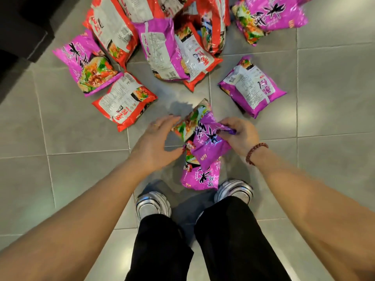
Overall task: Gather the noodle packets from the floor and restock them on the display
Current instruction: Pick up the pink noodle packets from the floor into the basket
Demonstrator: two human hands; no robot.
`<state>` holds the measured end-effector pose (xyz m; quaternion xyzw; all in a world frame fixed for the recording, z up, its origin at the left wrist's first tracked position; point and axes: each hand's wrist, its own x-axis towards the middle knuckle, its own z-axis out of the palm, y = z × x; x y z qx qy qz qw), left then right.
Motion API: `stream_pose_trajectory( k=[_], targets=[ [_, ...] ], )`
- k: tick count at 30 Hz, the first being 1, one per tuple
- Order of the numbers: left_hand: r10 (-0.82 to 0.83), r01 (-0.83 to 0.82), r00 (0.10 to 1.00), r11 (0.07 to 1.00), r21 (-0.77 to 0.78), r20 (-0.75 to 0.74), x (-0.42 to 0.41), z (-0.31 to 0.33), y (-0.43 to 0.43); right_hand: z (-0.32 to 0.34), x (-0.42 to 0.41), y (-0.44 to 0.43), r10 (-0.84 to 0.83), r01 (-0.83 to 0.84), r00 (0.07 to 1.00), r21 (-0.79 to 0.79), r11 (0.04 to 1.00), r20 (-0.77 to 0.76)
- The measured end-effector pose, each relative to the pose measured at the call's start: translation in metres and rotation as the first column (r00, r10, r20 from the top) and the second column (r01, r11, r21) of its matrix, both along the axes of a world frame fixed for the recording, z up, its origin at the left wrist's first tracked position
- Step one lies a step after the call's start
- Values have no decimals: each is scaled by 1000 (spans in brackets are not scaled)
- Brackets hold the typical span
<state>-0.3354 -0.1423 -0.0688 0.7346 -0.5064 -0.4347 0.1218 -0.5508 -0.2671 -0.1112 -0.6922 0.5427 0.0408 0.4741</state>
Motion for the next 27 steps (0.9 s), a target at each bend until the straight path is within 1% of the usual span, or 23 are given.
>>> stream_pose_trajectory(
  k=[2,3,5,6,7,8,9,10,11,12,14,15,16,17,18,19,20,21,23,25,27],
  targets=[
    [-145,145,989,989,-14,-38,10,13,-22,24,7,-14,208,-213,976,59,975,69],
    [-244,243,969,970,-26,-34,14,19,-33,32,12,-20,280,-291,955,117,950,103],
    [-441,441,897,897,-3,16,19,26,-49,47,23,-29,353,-394,915,239,887,195],
    [-517,515,856,856,43,32,20,27,-53,52,29,-30,366,-425,899,282,860,241],
    [-558,552,830,826,109,20,21,28,-56,56,36,-30,378,-447,888,306,840,262],
    [-561,554,828,811,185,-20,22,27,-56,57,42,-28,383,-457,884,320,830,269],
    [-533,529,844,810,253,-58,23,24,-53,56,47,-26,372,-450,887,329,831,274],
    [-489,485,870,822,297,-68,23,21,-48,52,50,-24,337,-421,899,338,842,280],
    [-444,432,895,842,324,-39,23,16,-41,46,51,-20,271,-365,918,348,864,289],
    [-396,371,918,867,334,8,24,10,-31,39,52,-14,179,-280,938,343,897,296],
    [-263,220,961,915,339,85,25,-8,-5,19,48,1,-76,-27,955,340,940,285],
    [-145,109,987,930,352,77,26,-18,11,6,44,9,-219,122,943,351,928,251],
    [10,-27,999,928,372,49,27,-27,27,-6,38,18,-339,259,922,351,900,187],
    [178,-176,983,903,392,31,28,-36,43,-21,30,29,-424,370,901,339,865,96],
    [340,-322,940,853,412,31,28,-46,58,-34,21,41,-461,441,887,329,835,-21],
    [478,-447,877,788,422,37,28,-56,72,-47,12,53,-456,475,879,332,815,-139],
    [587,-547,808,719,428,48,28,-66,85,-58,4,65,-430,488,872,346,801,-235],
    [670,-622,741,660,421,45,26,-74,95,-68,-2,76,-434,514,856,362,778,-283],
    [791,-720,612,553,419,9,21,-87,112,-83,-8,94,-523,603,797,359,712,-303],
    [866,-772,499,465,433,-41,13,-97,122,-91,-4,106,-589,664,748,338,667,-307],
    [884,-785,462,445,431,-72,4,-101,125,-93,4,114,-642,704,709,350,617,-292]
  ],
)
